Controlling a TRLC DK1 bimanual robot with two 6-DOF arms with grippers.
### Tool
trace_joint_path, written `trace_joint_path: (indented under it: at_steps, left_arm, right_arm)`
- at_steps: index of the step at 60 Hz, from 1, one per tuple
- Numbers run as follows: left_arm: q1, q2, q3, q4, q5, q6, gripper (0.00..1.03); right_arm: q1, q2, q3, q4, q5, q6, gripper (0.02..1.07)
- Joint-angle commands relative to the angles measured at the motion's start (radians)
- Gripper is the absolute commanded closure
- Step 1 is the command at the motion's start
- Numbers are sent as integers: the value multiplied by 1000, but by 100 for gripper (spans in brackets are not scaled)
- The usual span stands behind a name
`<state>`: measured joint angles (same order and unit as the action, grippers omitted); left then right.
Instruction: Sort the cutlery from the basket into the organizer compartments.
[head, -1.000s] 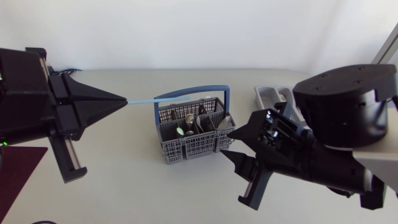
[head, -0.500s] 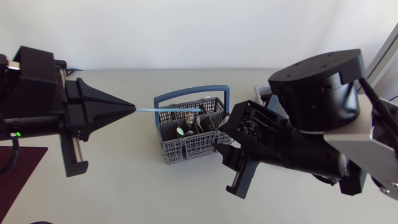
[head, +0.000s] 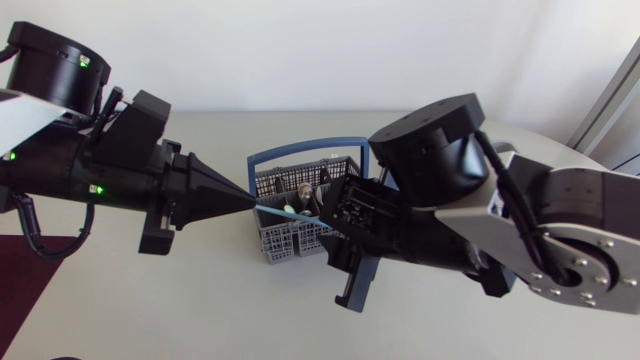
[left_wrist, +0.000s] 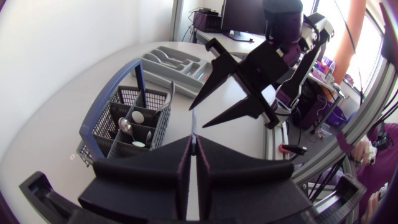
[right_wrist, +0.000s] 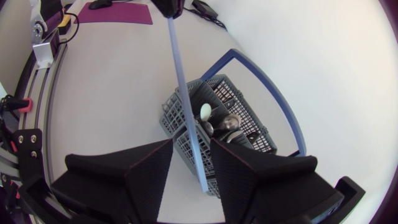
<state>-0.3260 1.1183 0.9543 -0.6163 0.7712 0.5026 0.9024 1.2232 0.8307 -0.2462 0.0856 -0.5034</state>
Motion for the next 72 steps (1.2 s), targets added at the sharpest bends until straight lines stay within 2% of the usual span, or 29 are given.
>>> trace_joint_path:
  at_steps: [1,16,22,26,27,34,37,52,57,60,68,72]
  left_arm:
    - [10,37,52,-28,34,-38,100]
    - [12,77,61,-62,68,-29,100]
    - [35,95,58,-66,77,-15,100]
    - [47,109,63,-68,82,-12,100]
    - [53,113,64,-68,85,-10,100]
    - [67,129,70,-69,88,-3,100]
    - [73,135,74,-69,92,-3,100]
    - [91,143,109,-83,109,-19,99]
    - [100,143,129,-82,111,-44,81]
    - [113,143,150,-77,111,-76,64]
    - [150,140,210,-3,115,-200,41]
    - [180,126,230,84,125,-302,36]
  right_arm:
    - [9,45,36,30,-4,-24,60]
    - [7,131,85,56,0,-47,60]
    - [12,148,91,61,3,-50,61]
    - [20,154,94,61,3,-50,71]
    - [23,156,94,61,3,-50,77]
    - [26,156,94,56,2,-49,91]
    - [29,154,91,51,2,-49,101]
    - [43,137,79,22,-4,-46,101]
    - [43,127,73,16,-9,-44,102]
    - [43,116,67,10,-10,-41,102]
    - [43,81,42,-13,-27,-34,102]
    - [43,53,15,-21,-30,-32,102]
